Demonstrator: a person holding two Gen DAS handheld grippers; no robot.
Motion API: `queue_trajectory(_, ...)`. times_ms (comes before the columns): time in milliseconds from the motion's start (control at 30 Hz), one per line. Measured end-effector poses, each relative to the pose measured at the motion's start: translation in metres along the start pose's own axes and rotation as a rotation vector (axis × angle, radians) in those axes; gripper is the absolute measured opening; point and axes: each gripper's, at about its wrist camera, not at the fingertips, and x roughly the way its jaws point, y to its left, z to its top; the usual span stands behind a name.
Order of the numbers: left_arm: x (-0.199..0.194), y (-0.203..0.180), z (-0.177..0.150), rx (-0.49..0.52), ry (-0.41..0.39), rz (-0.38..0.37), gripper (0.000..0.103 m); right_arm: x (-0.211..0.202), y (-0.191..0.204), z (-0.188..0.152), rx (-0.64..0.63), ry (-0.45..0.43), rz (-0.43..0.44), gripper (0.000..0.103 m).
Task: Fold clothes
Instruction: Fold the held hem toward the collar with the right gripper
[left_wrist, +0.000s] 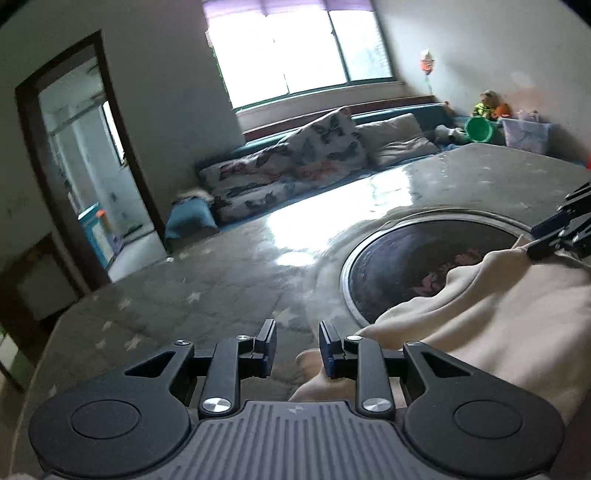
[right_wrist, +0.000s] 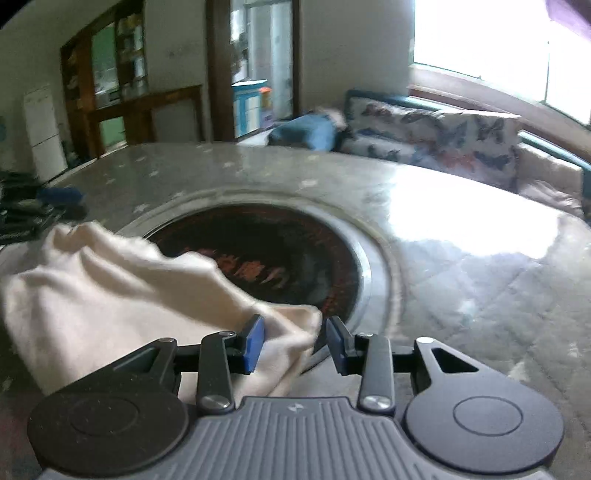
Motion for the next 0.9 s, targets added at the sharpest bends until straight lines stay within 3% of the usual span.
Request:
queue_trajectory(100, -0.017, -0.006, -0.001, 0.008, -0.03, -0.037, 0.029, -0.01, 0.002, 0.009, 0.007, -0.045, -0.002, 0.036)
queue_trajectory(267, -0.029, -0.034, 0.003, 0.062, -0.045, -0.179, 0.028, -0.002, 0.034, 0.025, -0.026, -0.026, 0.169, 0.033)
queue_trajectory(333, -0.02, -0.043, 0.007, 0.079, -0.026, -0.203, 0.027, 0.009, 0.05, 0.03, -0.052, -0.004, 0.207, 0.033)
queue_trajectory(467, 0.013, -0.045, 0.013, 0.06, 0.032, -0.186, 0.026, 0.032, 0.069, 0.035, -0.084, 0.02, 0.2, 0.033)
queue_trajectory(567, 0.035, -0.037, 0.011, -0.019, 0.066, -0.164, 0.028, 0.041, 0.069, 0.033, -0.074, 0.029, 0.173, 0.032)
queue_trajectory(733, 0.022, -0.026, 0.006, -0.063, 0.038, -0.157, 0.029, 0.03, 0.07, 0.034, -0.065, 0.019, 0.149, 0.033)
queue_trajectory(900, -0.01, -0.006, -0.009, -0.112, 0.014, -0.115, 0.029, 0.025, 0.087, 0.043, -0.102, -0.008, 0.205, 0.034)
